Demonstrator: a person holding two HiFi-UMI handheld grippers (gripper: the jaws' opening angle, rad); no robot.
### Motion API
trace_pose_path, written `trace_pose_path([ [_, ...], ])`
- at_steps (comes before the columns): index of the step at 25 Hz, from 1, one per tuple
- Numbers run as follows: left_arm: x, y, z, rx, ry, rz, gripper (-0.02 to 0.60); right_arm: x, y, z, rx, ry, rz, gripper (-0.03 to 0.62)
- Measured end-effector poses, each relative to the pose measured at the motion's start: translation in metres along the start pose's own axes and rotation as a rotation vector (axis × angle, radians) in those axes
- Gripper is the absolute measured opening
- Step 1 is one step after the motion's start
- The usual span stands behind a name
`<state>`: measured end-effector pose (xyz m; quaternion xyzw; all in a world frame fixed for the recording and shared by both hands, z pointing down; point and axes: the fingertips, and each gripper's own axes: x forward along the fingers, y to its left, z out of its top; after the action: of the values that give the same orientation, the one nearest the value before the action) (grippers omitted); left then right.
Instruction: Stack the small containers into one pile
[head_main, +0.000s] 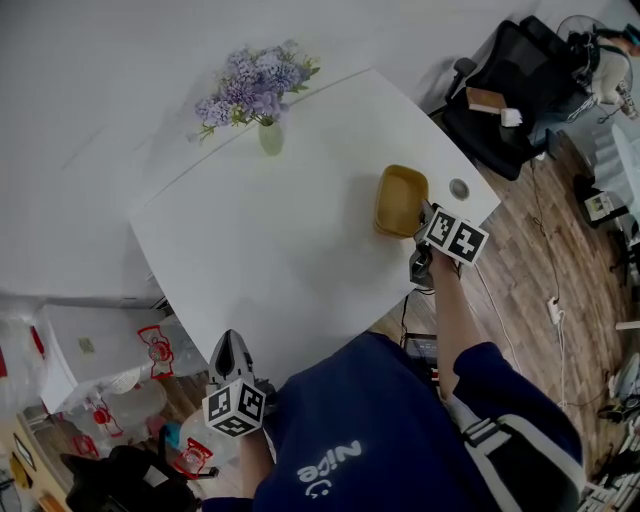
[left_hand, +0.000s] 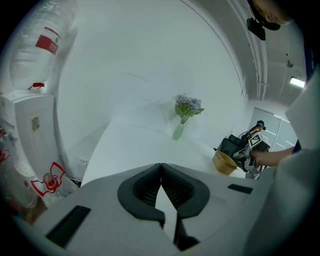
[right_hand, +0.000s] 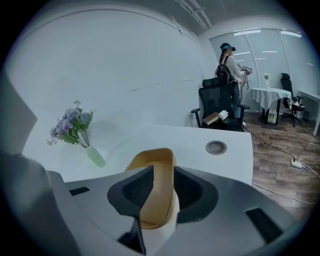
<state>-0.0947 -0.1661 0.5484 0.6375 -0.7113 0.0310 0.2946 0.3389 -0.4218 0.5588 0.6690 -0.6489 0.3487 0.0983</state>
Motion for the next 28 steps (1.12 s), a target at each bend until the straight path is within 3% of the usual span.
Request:
trace_pose_path([
  [5, -0.004, -0.003, 0.003, 0.018, -0.013, -0.004, 0.018, -0.018, 0.017, 0.011, -0.045, -0.05, 0.087, 0.156],
  [15, -0.015, -0.004, 0.014, 0.031, -0.049, -0.008, 0.018, -0.086, 0.064, 0.027, -0.247, -0.277, 0.258, 0.163],
  [22, -0.037, 0.0, 0.048, 0.096, -0.148, -0.02, 0.018, -0.141, 0.09, -0.002, -0.373, -0.35, 0.304, 0.163],
  [28, -0.066, 0.005, 0.072, 0.184, -0.216, -0.044, 0.018, -0.185, 0.105, -0.034, -0.373, -0.391, 0.323, 0.163],
])
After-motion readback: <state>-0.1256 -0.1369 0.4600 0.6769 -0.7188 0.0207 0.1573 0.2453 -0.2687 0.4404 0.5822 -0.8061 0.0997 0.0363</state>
